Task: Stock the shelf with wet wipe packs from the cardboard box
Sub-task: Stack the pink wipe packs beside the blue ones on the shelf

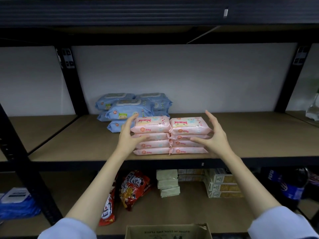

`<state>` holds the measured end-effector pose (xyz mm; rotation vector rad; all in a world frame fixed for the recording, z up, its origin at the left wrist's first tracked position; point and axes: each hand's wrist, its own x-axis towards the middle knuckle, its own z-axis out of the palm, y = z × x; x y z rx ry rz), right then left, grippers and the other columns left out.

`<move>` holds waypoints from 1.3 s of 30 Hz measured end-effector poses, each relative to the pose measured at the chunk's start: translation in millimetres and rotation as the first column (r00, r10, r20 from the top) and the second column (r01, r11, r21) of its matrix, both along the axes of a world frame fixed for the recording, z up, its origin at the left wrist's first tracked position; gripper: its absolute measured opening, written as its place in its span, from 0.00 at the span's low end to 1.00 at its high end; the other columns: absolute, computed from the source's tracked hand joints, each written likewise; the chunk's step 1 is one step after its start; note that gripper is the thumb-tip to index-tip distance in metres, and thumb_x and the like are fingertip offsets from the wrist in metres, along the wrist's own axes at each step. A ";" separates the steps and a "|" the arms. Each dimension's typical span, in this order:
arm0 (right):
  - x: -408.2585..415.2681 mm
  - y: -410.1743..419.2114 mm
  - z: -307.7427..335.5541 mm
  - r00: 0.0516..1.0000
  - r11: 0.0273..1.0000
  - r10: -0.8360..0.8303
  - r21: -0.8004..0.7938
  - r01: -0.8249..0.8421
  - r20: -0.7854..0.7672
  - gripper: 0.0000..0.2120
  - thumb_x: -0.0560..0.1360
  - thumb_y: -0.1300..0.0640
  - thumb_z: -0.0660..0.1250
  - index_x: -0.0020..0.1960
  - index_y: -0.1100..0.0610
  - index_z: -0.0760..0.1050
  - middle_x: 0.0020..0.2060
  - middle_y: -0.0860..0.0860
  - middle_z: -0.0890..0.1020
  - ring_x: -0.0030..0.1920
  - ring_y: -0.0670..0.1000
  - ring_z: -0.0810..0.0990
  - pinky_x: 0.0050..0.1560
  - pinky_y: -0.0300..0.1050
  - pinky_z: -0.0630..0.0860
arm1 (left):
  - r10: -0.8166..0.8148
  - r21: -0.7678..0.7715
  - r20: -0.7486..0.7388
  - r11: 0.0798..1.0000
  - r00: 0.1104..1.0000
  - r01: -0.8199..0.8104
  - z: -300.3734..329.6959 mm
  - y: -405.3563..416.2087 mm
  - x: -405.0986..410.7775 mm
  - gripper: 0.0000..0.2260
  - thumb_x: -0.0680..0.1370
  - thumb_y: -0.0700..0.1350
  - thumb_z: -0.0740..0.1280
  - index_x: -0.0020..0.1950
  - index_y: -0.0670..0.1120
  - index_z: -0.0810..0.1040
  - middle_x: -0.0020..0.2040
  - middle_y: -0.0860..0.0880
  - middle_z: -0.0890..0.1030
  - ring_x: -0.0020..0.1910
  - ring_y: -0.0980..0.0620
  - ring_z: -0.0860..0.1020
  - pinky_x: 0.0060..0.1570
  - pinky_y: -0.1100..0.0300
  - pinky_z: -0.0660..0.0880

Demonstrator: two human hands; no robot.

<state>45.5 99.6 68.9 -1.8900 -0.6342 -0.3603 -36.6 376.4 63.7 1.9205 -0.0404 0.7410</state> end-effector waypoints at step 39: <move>45.3 -21.0 -37.0 0.997 0.997 -0.077 -0.001 0.077 0.022 0.43 0.62 0.57 0.79 0.66 0.35 0.58 0.67 0.48 0.69 0.66 0.48 0.69 0.66 0.53 0.70 | -0.063 -0.078 -0.040 0.995 0.997 0.060 -36.5 -23.2 65.2 0.40 0.63 0.31 0.76 0.65 0.62 0.65 0.63 0.51 0.74 0.63 0.51 0.73 0.64 0.49 0.72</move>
